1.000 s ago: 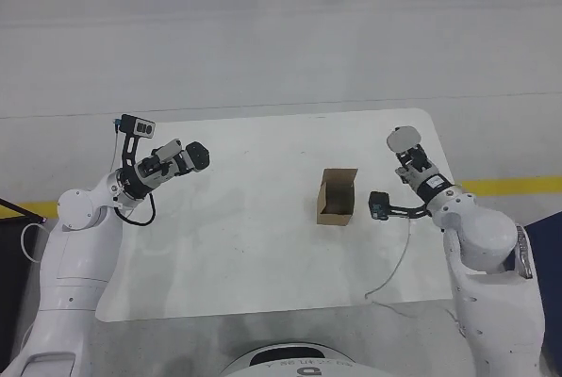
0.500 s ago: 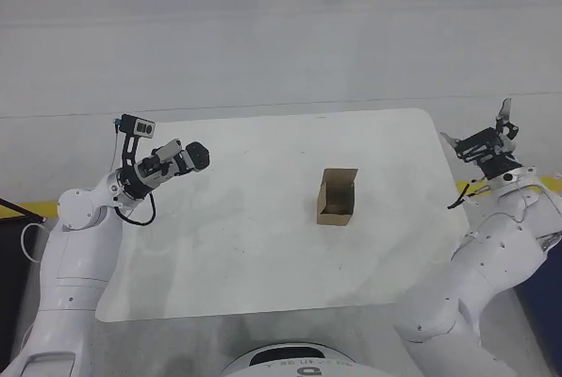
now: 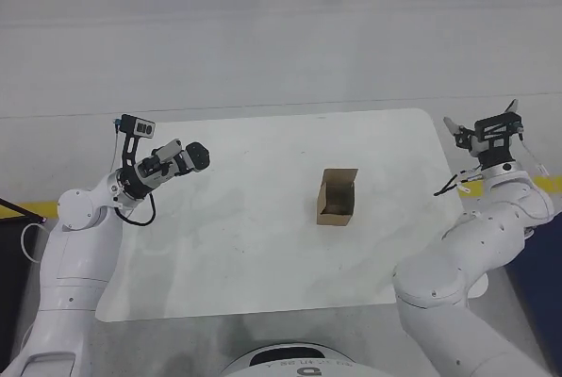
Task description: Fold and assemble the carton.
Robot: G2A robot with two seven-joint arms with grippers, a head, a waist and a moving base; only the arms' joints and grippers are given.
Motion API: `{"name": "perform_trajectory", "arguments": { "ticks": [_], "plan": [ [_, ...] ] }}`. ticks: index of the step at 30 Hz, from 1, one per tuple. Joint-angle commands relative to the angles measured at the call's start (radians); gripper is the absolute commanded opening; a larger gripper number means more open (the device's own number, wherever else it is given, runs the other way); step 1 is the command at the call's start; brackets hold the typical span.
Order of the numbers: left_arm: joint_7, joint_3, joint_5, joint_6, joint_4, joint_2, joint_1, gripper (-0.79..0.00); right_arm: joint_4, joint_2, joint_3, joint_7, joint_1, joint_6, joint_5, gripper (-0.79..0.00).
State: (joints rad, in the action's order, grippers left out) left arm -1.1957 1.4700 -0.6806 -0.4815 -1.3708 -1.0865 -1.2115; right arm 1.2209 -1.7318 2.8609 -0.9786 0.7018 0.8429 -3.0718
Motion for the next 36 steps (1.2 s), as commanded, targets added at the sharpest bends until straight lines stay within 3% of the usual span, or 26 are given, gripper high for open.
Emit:
{"name": "perform_trajectory", "arguments": {
  "ticks": [1,5,10,17,36],
  "plan": [
    [0.0,0.0,0.0,0.0,0.0,0.0,0.0,0.0,0.0,0.0,0.001,0.0,-0.001,0.0,0.0,0.0],
    [0.0,0.0,0.0,0.0,0.0,0.0,0.0,0.0,-0.011,0.0,-0.003,0.012,0.005,0.007,0.004,0.0],
    [0.0,0.0,0.0,0.0,0.0,0.0,0.0,0.0,-0.067,0.021,0.029,0.17,-0.074,0.169,0.0,0.0],
    [0.0,0.0,0.0,0.0,0.0,0.0,0.0,0.0,-0.304,0.117,0.069,0.171,-0.125,0.169,0.0,0.0],
    [0.0,0.0,0.0,0.0,0.0,0.0,0.0,0.0,-0.304,0.117,0.069,0.171,-0.125,0.169,0.0,0.0]
  ]
}}
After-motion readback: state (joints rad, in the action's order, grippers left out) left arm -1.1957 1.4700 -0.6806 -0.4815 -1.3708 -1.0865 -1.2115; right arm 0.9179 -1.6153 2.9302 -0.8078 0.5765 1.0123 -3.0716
